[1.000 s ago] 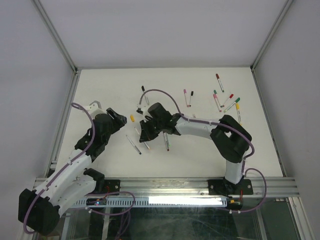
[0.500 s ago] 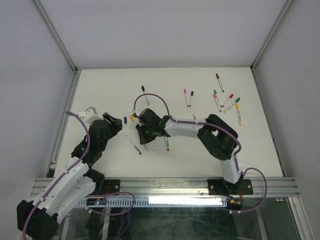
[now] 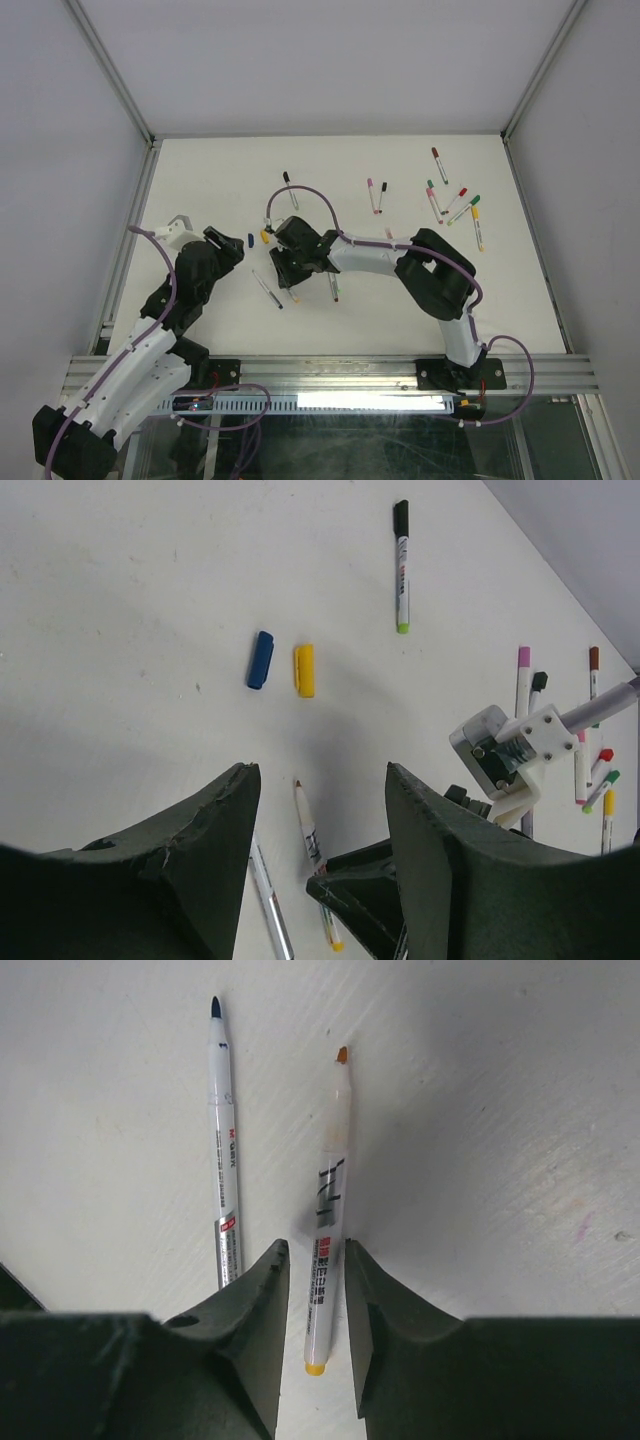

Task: Open the pen caps
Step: Place the pen at the center of the board.

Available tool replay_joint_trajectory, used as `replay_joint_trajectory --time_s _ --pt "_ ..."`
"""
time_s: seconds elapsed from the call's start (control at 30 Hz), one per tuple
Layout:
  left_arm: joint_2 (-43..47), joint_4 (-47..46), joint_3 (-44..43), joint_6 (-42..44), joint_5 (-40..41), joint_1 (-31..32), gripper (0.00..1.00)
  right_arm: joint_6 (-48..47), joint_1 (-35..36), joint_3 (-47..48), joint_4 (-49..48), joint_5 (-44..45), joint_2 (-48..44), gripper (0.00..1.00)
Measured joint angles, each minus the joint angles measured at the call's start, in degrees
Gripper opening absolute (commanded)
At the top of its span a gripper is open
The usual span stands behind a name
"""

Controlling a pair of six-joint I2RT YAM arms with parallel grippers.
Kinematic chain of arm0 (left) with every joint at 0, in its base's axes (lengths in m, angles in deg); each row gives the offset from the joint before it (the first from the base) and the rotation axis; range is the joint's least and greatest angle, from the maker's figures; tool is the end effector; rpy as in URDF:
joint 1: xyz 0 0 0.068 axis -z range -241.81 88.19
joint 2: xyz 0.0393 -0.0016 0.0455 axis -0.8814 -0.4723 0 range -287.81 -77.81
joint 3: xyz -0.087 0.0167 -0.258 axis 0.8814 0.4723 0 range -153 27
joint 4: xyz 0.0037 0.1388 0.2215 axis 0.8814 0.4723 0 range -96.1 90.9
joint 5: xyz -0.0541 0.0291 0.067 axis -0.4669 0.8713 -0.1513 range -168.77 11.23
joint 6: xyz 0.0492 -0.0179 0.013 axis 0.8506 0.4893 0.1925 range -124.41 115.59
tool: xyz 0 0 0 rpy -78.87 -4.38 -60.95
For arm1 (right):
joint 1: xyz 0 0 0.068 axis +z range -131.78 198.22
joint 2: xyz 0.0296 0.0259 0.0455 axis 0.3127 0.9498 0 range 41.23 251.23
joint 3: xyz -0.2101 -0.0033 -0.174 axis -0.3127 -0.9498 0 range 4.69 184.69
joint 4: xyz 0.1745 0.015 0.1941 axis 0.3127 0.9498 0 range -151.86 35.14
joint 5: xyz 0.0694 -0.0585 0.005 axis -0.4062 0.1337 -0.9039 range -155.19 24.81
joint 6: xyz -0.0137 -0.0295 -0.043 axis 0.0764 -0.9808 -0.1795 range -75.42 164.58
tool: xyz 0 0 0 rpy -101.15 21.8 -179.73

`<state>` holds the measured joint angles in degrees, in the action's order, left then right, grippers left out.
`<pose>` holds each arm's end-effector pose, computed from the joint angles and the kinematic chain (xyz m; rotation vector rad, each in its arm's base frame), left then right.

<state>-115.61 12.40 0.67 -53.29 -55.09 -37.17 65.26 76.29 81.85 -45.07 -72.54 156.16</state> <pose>0.1475 -0.0520 0.2321 -0.6734 1.9530 -0.3646 0.2210 0.3632 0.1613 -0.9053 2.5049 0.6720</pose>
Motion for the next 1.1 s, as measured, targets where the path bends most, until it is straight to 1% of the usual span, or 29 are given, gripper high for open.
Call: replay_joint_trajectory --time_s 0.17,0.33,0.5,0.63,0.67,0.8,0.9,1.1 --pt "1.01 0.02 0.11 -0.11 -1.29 0.00 0.56 -0.98 -0.39 0.09 0.76 -2.69 -0.02 0.32" --pt "3.72 -1.84 1.95 0.33 -4.42 0.00 0.62 -2.40 -1.51 0.09 1.38 -6.25 -1.25 0.33" --pt "6.64 -5.29 4.90 1.51 -9.27 0.00 0.66 -4.61 -4.15 0.00 1.46 -11.26 -5.51 0.34" --pt "7.45 -10.86 7.74 2.08 -14.45 0.00 0.71 -8.87 -7.41 -0.63 1.46 -18.78 -10.60 0.36" --pt "7.43 -12.41 8.57 2.08 -15.89 0.00 0.72 -10.23 -8.96 -1.01 1.51 -20.90 -11.82 0.36" --pt "6.49 -20.63 12.46 1.73 -21.84 0.00 0.74 -17.90 -15.85 -3.61 2.38 -33.94 -17.18 0.37" --pt "4.94 -26.88 14.75 1.09 -26.01 0.00 0.74 -22.21 -21.33 -5.88 3.28 -41.33 -20.57 0.37" --pt "-2.01 -35.98 15.82 -1.86 -31.98 0.15 0.71 -24.96 -32.57 -9.53 2.84 -50.14 -27.12 0.38"
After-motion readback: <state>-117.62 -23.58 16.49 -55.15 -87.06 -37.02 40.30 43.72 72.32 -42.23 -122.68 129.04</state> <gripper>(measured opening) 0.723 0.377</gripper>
